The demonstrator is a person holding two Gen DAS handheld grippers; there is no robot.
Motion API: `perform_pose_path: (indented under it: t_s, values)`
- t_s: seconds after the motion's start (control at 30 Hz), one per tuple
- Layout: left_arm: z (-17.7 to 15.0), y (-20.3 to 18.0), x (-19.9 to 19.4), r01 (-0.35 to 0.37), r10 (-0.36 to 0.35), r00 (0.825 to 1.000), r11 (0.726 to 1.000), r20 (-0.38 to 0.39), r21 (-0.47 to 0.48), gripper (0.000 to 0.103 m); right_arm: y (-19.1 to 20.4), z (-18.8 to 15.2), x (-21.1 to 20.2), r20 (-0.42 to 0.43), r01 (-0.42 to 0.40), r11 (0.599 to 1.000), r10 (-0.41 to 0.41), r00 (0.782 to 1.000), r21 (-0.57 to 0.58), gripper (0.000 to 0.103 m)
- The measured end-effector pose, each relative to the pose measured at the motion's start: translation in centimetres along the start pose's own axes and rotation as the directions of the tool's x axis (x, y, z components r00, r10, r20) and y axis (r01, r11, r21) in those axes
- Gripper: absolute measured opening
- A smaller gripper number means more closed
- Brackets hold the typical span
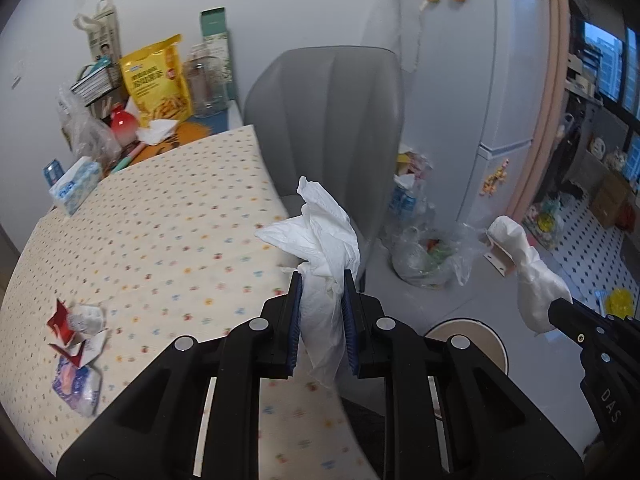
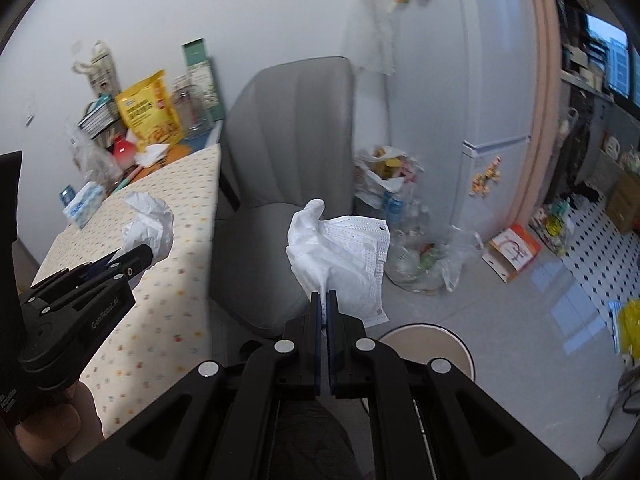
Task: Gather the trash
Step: 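Carry the tissue and paper sheet over the beige bin with both grippers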
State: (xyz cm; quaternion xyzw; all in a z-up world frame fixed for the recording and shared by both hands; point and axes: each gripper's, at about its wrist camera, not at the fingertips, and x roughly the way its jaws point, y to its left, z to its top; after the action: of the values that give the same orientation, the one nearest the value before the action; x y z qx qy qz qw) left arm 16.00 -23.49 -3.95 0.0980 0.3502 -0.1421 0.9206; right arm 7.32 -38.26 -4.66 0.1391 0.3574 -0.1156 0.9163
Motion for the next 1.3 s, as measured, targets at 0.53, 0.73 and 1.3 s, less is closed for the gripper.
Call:
perform_pose_path:
  t_s: [0.53, 0.73, 1.3]
  values:
    - [0.8, -7.7, 5.0, 0.045, -0.037, 0.996, 0.993, -0.076, 0.105, 0.019, -8.6, -0.7, 5.6, -0.084, 0.050, 0.992, -0.041, 0.996, 0.115, 0.006]
    - [0.5, -9.6, 5.5, 0.043, -0.032, 0.996, 0.991, -0.089, 0.127, 0.019, -10.8, -1.2, 6.1, -0.074, 0.082, 0.986, -0.072, 0.995, 0.145, 0.048]
    - [-0.7, -18.4, 4.8, 0.184, -0.158, 0.979, 0.957, -0.129, 0.223, 0.019, -18.9, -3.6, 1.6, -0.067, 0.210, 0.940, -0.199, 0.978, 0.270, 0.059]
